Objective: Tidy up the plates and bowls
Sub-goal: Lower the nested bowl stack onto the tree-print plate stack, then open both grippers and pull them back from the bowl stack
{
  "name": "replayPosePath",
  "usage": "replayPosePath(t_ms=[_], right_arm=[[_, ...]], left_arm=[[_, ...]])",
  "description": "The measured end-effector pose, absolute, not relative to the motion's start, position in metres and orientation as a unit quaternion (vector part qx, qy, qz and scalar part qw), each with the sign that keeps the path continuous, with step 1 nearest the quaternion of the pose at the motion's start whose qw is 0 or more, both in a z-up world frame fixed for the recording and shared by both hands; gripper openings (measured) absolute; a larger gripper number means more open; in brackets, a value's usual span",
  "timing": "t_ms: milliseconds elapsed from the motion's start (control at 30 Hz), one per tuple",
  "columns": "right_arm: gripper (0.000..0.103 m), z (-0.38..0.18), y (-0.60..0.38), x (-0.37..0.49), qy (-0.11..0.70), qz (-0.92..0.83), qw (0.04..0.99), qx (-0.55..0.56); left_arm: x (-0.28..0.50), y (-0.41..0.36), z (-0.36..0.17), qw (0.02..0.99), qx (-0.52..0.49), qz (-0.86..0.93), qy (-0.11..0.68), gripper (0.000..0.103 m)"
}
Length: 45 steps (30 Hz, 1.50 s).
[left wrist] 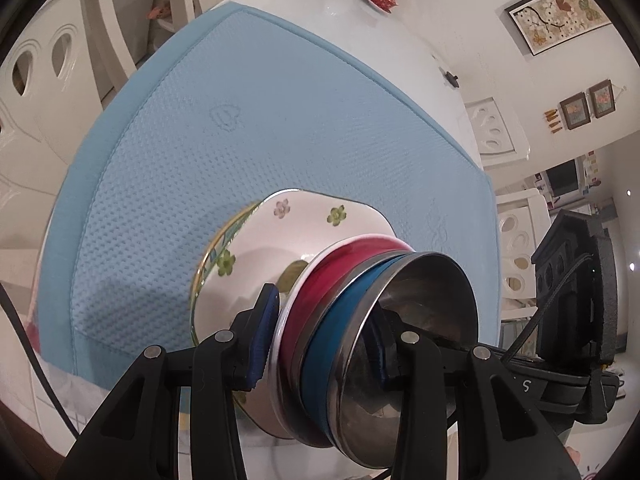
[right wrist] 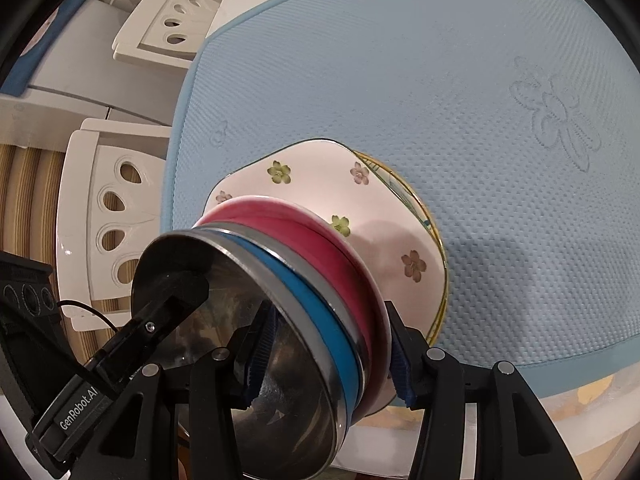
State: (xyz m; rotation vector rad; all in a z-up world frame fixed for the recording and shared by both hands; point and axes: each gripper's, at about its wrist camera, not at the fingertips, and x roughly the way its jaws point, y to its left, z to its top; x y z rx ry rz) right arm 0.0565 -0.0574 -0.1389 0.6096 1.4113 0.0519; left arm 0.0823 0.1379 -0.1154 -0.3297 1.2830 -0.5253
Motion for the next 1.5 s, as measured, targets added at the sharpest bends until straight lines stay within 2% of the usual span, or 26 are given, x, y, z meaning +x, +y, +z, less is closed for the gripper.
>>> replayPosePath(t_ms=[367,600,700,767,933,967,1033,1233,1400,1500], right_arm=[[0.050,-0.131,-0.073,0.050,0.615,0.031,0.722,0.317],[0.050,-0.071,-0.080,0.016,0.543,0.021,0.786,0.296],[0.057,-0.038,-0.070,-0.004,0.503,0.014,0.824,0.260],[0.058,-0.018,-0.056,-0.018,0.477,0.008,0.851,0.220],[0.059,0.006,-0.013,-0.045,0.442,-0.030,0.893,0.080],[0.059,0.007,-0.010,-0.050,0.442,-0.039,0.894,0.063],[0.059,0.006,-0.006,-0.061,0.449,-0.043,0.891,0.050],[0.059,-0.002,-0.024,-0.104,0.475,-0.073,0.871,0.099],[0.059,0.002,-0.033,-0.156,0.461,-0.092,0.873,0.128],[0.059,0.005,-0.028,-0.177,0.451,-0.095,0.875,0.145]], left_arm=[[0.079,0.147,-0.103,0.774,-0.148,-0.250,0.562,0.039],[0.066,0.161,-0.075,0.807,-0.130,-0.251,0.519,0.039],[0.052,0.162,-0.050,0.831,-0.109,-0.254,0.483,0.039],[0.040,0.160,-0.033,0.848,-0.090,-0.255,0.455,0.039],[0.005,0.149,0.002,0.890,-0.032,-0.242,0.384,0.052],[-0.005,0.150,0.008,0.902,-0.026,-0.226,0.367,0.057],[-0.017,0.152,0.015,0.915,-0.026,-0.207,0.344,0.060],[-0.066,0.150,0.025,0.916,-0.031,-0.201,0.345,0.062],[-0.112,0.161,0.023,0.913,-0.040,-0.191,0.358,0.062],[-0.138,0.165,0.025,0.915,-0.033,-0.188,0.355,0.067]])
